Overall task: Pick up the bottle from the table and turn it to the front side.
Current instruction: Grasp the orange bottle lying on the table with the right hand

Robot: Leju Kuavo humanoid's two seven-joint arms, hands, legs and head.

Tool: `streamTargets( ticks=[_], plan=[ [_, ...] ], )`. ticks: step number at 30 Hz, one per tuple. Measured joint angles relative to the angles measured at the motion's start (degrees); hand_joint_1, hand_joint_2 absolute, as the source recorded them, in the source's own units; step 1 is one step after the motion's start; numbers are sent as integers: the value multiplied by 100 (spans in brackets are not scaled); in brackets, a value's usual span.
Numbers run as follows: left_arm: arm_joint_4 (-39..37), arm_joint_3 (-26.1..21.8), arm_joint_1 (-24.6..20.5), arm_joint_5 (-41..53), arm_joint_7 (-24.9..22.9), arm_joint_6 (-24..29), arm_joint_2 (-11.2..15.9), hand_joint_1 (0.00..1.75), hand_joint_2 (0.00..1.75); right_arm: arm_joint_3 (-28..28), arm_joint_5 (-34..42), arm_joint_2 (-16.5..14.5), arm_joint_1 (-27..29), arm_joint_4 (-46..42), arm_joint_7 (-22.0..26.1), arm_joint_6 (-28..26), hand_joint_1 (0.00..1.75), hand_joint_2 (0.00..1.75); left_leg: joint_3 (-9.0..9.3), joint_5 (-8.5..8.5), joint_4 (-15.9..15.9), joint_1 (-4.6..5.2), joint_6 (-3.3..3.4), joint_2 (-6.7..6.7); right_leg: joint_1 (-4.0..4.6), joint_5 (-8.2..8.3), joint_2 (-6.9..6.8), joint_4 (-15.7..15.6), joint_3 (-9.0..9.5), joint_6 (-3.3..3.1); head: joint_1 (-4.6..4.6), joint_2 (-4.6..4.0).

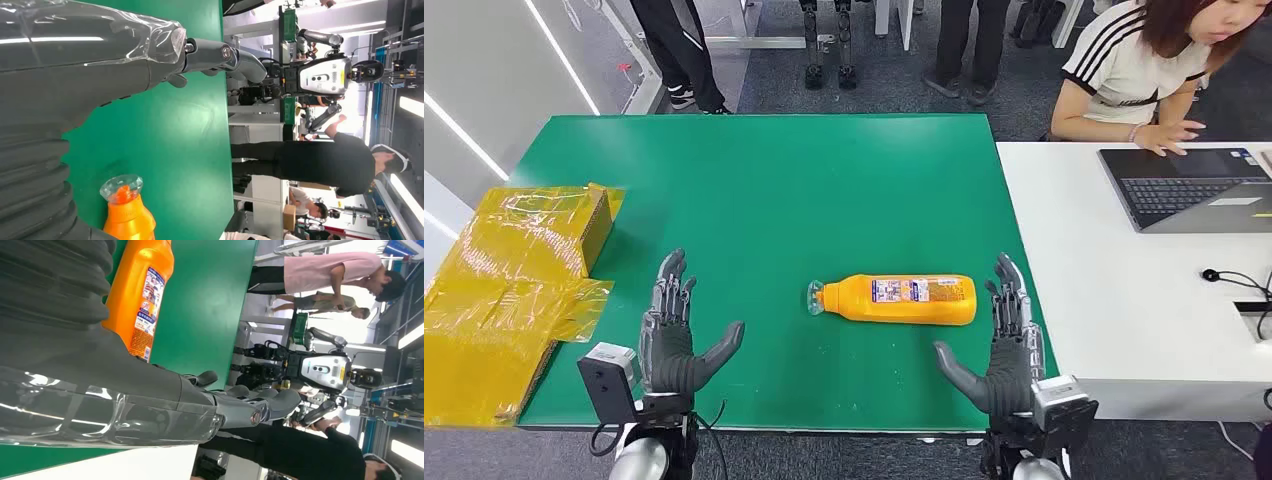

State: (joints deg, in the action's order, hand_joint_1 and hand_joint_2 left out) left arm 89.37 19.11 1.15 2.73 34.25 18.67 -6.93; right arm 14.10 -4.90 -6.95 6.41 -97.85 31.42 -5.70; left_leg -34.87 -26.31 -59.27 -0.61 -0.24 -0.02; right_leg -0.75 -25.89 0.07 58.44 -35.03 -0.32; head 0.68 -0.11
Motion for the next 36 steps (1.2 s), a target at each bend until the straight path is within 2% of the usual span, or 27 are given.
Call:
streamTargets(
  ticks=[36],
  plan=[
    [33,-5,65,-73,35,20,11,0,175,14,-9,0,-66,17,-15,-4,0,175,0,0,0,0,0,0,0,0,0,0,0,0,0,0]
  ],
)
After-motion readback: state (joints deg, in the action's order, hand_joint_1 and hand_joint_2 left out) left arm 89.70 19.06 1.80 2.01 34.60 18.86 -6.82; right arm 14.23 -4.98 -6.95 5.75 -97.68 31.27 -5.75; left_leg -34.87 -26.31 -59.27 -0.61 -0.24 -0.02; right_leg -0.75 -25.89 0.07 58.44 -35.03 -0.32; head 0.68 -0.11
